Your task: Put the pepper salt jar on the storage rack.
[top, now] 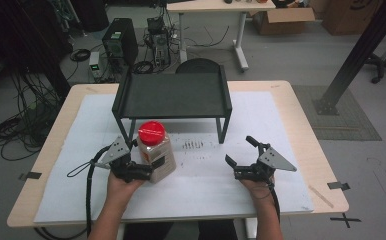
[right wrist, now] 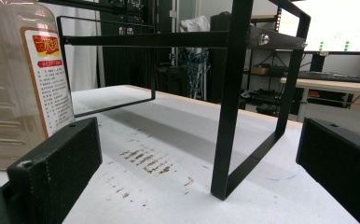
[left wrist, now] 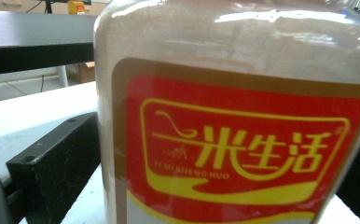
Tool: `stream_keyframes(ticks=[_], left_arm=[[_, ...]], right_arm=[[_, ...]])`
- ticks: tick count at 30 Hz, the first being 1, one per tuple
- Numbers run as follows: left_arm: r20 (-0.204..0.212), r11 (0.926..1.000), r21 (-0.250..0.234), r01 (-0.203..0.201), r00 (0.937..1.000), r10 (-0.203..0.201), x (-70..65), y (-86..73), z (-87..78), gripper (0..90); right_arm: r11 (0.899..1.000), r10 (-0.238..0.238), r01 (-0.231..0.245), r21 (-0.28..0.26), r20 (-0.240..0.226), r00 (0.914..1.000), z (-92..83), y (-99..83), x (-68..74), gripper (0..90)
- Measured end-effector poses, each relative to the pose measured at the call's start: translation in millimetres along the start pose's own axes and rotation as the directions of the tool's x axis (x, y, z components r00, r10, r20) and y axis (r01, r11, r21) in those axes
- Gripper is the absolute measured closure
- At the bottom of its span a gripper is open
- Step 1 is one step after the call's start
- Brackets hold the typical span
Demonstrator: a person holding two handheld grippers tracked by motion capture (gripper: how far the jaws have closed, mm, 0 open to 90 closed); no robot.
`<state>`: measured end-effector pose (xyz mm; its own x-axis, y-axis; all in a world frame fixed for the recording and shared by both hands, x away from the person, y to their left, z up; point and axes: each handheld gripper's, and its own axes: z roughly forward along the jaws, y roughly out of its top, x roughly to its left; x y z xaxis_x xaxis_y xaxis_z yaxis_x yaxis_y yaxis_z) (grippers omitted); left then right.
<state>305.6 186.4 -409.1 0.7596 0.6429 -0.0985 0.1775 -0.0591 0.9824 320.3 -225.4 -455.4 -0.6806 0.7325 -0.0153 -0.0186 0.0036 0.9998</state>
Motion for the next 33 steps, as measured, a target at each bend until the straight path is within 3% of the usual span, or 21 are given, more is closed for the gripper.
stream_keyframes(ticks=[20,33], left_arm=[[0.004,0.9998,-0.003,0.018,0.9998,-0.018,2.1,-3.0,11.9,0.3],[0.018,1.0,-0.001,0.007,0.9998,-0.007,2.5,-5.1,14.2,6.3]], right_arm=[[1.0,0.002,-0.002,0.001,0.0,1.0,0.0,0.0,-0.1,0.0],[1.0,0.003,-0.003,0.003,0.0,1.0,0.2,0.1,-0.2,0.0]])
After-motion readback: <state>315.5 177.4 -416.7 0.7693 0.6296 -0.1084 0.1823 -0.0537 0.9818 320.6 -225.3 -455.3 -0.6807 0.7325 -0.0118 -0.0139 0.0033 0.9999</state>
